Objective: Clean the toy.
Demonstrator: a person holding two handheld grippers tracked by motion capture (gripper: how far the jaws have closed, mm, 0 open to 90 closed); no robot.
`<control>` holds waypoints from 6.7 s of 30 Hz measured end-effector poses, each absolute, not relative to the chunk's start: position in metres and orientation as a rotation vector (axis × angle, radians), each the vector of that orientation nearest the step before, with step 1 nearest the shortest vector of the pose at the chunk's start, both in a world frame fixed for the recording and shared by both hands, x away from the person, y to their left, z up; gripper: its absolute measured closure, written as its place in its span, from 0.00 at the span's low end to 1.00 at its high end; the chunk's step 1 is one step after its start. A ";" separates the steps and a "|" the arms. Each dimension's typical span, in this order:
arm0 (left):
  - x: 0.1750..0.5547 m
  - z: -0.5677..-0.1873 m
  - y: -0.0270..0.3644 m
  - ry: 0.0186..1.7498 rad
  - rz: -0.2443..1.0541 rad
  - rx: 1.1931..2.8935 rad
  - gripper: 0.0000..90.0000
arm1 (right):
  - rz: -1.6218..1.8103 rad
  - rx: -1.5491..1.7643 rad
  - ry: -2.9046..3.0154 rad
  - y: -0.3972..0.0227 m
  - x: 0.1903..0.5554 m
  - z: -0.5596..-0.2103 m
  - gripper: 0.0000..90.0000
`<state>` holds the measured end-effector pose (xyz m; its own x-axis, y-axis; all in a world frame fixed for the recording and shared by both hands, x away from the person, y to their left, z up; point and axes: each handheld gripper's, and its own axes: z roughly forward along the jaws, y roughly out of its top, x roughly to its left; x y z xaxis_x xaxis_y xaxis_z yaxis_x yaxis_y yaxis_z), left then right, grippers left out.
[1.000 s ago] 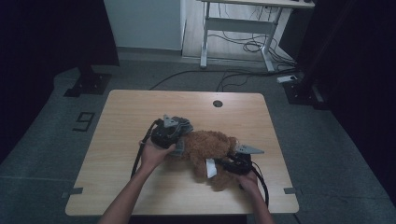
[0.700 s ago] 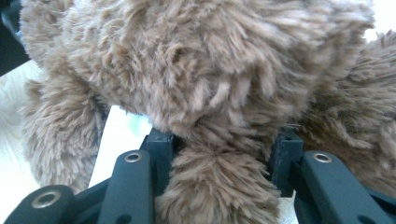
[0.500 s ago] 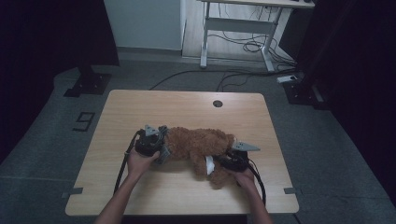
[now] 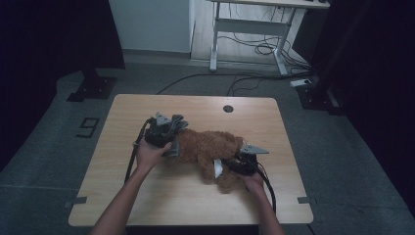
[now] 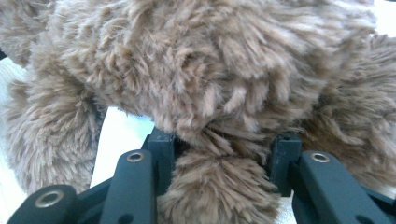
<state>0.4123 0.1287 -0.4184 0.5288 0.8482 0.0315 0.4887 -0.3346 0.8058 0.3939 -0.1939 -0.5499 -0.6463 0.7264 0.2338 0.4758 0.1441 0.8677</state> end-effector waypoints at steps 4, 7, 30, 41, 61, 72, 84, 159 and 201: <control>0.418 -0.413 0.103 1.048 0.577 2.034 0.86 | 1.494 1.158 2.179 -0.194 0.391 -0.550 0.62; 0.428 -0.429 0.092 1.082 0.516 2.080 0.86 | 1.499 1.156 2.174 -0.196 0.389 -0.550 0.61; 0.375 -0.463 0.108 1.006 0.468 2.045 0.87 | 1.586 1.244 2.048 -0.221 0.372 -0.498 0.15; 0.362 -0.466 0.115 0.986 0.470 2.042 0.87 | 1.580 1.278 2.067 -0.200 0.403 -0.463 0.15; 0.337 -0.452 0.111 0.964 0.407 2.026 0.85 | 1.581 1.222 2.311 -0.188 0.375 -0.526 0.43; 0.364 -0.419 0.009 0.827 0.348 2.077 0.85 | 1.552 1.106 2.233 -0.184 0.357 -0.530 0.47; 0.381 -0.456 -0.029 0.841 0.269 2.165 0.86 | 1.531 1.085 2.215 -0.182 0.352 -0.532 0.47; 0.378 -0.434 -0.009 0.840 0.256 2.102 0.87 | 1.596 1.132 2.178 -0.186 0.354 -0.537 0.45; 0.406 -0.456 0.125 1.192 0.540 2.130 0.87 | 1.596 1.142 2.165 -0.185 0.353 -0.537 0.45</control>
<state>0.4058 0.1250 -0.4563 0.5061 0.8612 0.0459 0.6025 -0.3912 0.6957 0.3532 -0.1845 -0.5369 -0.6744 0.6909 0.2603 0.4530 0.1087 0.8849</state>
